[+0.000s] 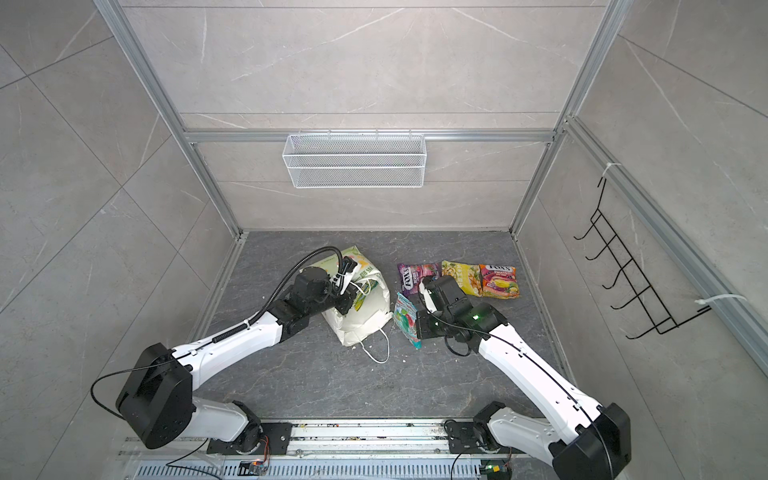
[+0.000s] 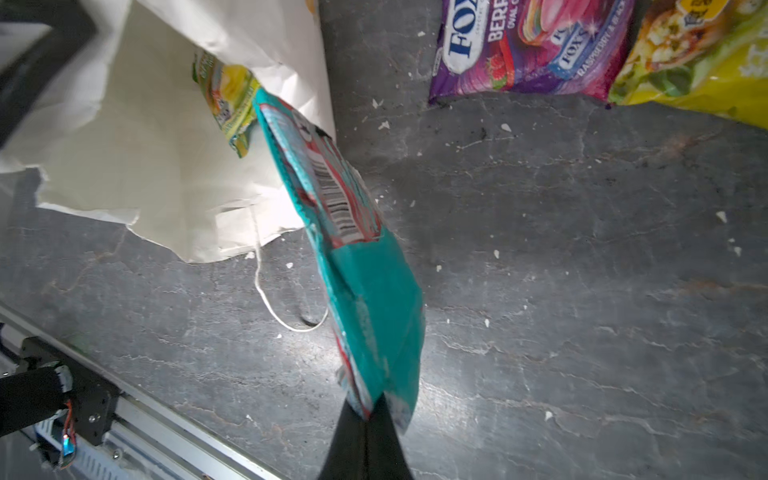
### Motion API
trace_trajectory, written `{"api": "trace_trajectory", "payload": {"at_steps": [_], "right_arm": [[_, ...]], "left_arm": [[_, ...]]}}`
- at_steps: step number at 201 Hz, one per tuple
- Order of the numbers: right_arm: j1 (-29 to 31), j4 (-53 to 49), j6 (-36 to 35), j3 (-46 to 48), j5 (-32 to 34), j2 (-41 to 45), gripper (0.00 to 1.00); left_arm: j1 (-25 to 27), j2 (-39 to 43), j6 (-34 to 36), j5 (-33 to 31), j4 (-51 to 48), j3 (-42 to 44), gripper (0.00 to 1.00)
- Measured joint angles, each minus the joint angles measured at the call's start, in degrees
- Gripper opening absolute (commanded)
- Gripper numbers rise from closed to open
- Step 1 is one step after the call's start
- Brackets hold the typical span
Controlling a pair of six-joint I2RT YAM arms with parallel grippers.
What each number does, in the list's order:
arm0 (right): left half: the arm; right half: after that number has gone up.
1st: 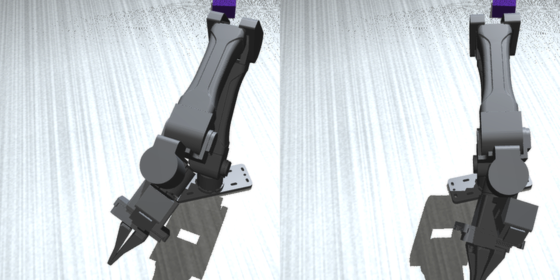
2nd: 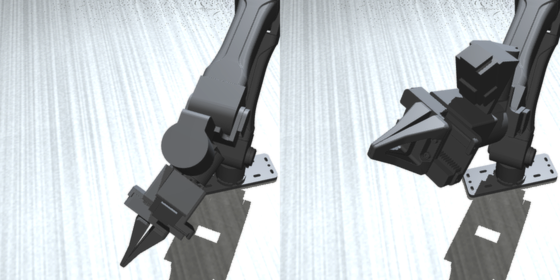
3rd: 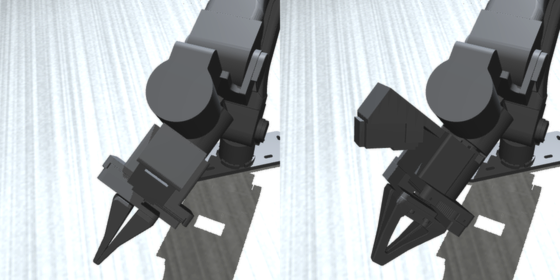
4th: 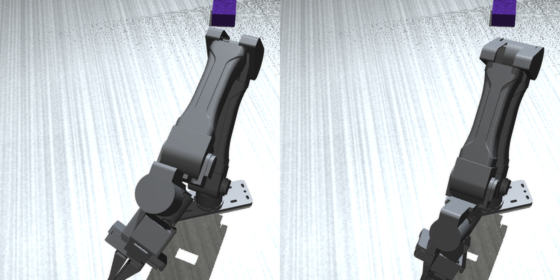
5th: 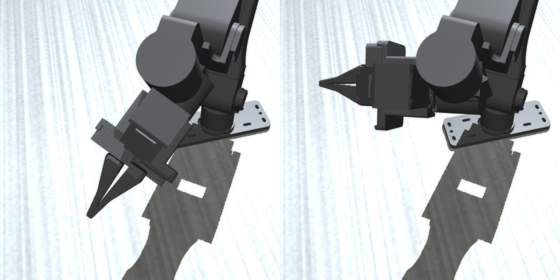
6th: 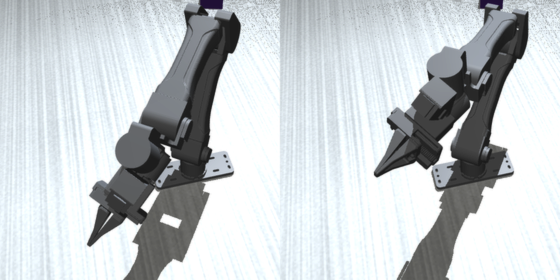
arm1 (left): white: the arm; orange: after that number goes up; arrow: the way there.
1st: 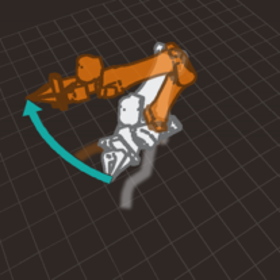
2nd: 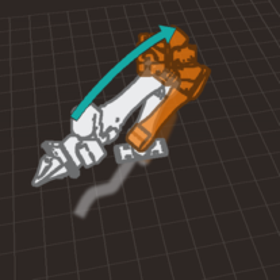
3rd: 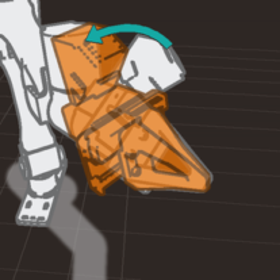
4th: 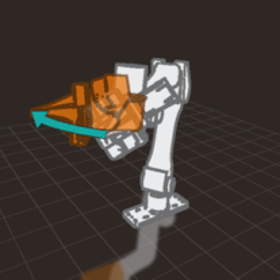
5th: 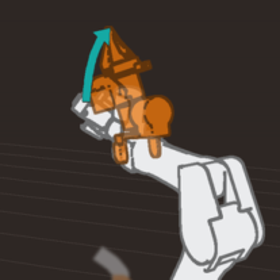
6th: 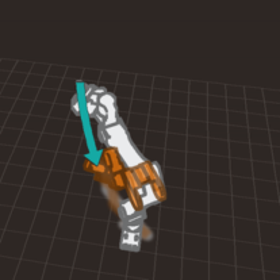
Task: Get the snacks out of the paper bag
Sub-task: 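Pull the teal packet out of the bag with the right gripper, then lower the teal packet beside the other packets with the right gripper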
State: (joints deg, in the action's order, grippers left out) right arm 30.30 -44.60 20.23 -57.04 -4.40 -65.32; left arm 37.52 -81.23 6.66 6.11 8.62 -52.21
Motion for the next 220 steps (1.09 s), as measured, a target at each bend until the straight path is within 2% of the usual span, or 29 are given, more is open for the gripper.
{"api": "trace_trajectory", "payload": {"at_steps": [92, 114, 152, 188, 220], "right_arm": [[-15.6, 0.2, 0.8, 2.9, 6.2, -7.0, 0.00], [-16.4, 0.7, 0.7, 2.9, 7.1, -8.3, 0.00], [-16.5, 1.9, 0.8, 2.9, 4.5, -8.0, 0.00], [-17.5, 0.0, 1.0, 2.6, 8.6, -9.0, 0.00], [-18.7, -3.3, 1.4, 1.9, 15.3, -11.0, 0.03]], "left_arm": [[0.0, 0.0, 0.0, 0.5, 0.4, 0.1, 0.00], [0.0, 0.0, -0.1, 0.5, 0.4, 0.1, 0.00], [0.0, 0.0, -0.1, 0.5, 0.4, 0.1, 0.00], [0.0, 0.0, -0.3, 1.0, 0.4, 0.1, 0.00], [0.0, 0.0, -0.6, 1.5, 0.5, 0.1, 0.00]]}}
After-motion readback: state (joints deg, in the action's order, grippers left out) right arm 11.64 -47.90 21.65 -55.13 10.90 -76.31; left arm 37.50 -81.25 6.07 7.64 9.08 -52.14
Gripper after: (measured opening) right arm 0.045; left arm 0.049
